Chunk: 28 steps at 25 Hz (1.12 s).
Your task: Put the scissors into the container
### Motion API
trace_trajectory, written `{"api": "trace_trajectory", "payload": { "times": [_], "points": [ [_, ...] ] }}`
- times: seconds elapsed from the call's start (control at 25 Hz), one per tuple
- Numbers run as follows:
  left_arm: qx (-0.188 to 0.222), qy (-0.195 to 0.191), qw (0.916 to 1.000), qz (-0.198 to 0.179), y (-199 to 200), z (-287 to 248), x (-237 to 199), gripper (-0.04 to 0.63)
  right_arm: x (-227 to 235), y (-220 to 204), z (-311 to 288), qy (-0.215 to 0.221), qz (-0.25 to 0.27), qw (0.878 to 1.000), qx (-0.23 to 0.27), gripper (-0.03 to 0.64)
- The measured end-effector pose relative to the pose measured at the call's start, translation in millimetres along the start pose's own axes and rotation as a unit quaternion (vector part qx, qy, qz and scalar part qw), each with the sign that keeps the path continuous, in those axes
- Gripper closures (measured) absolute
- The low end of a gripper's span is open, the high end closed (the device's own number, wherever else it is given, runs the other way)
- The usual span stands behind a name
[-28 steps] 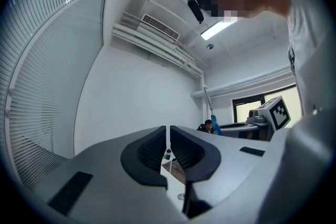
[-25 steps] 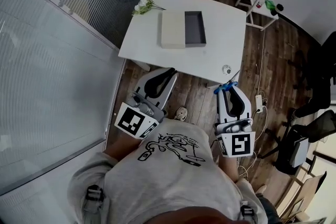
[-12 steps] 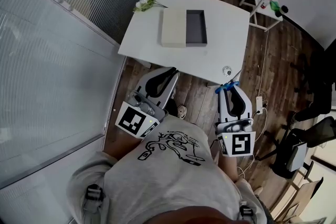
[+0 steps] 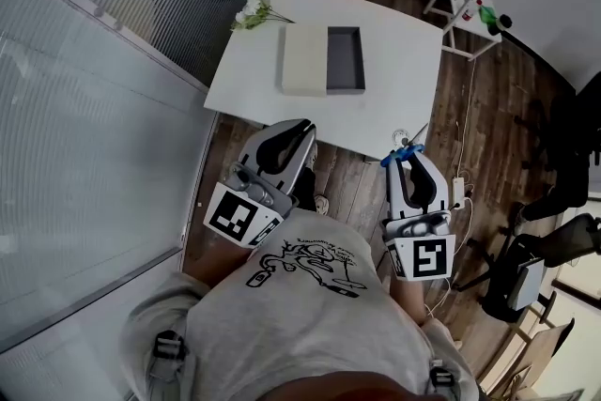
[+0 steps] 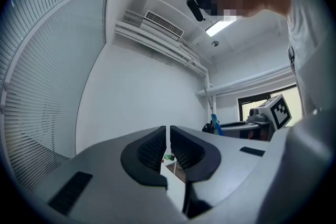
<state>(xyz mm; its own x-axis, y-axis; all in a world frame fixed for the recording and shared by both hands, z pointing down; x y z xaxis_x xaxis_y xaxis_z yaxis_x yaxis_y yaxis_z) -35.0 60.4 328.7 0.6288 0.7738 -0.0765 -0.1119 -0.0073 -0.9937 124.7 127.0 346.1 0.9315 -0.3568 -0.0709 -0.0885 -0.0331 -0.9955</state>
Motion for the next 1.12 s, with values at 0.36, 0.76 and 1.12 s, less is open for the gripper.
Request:
{"api": "trace_trajectory", "payload": {
  "times": [0.36,0.76,1.12],
  "points": [
    [0.0,-0.004,1.0,0.002,0.9,-44.2,-34.1,0.557,26.4,6.1,-45.8,0.004,0.011,1.0,-0.008,0.529],
    [0.003,-0.013,0.9999,-0.003,12.3,-103.6,-99.3,0.558,56.2,19.5,-125.2,0.006,0.019,1.0,-0.011,0.529],
    [0.005,-0.007,1.0,-0.001,20.7,-140.6,-150.9,0.558,77.9,27.8,-183.3,0.005,0.018,1.0,-0.016,0.529]
  ]
}}
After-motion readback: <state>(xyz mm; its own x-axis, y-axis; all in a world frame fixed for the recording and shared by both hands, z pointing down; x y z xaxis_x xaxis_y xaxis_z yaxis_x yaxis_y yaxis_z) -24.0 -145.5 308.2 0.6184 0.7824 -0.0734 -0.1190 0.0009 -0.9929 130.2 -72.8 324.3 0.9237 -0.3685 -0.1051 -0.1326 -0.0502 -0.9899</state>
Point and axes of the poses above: the fingertips, and each gripper's own axes: z backward along the fingers, x to its right, y out of its top, the point moved 3 cm from there along z, backward along the fingers, and after that the axes turned 5 degrees about y, right-handed, at the moved point
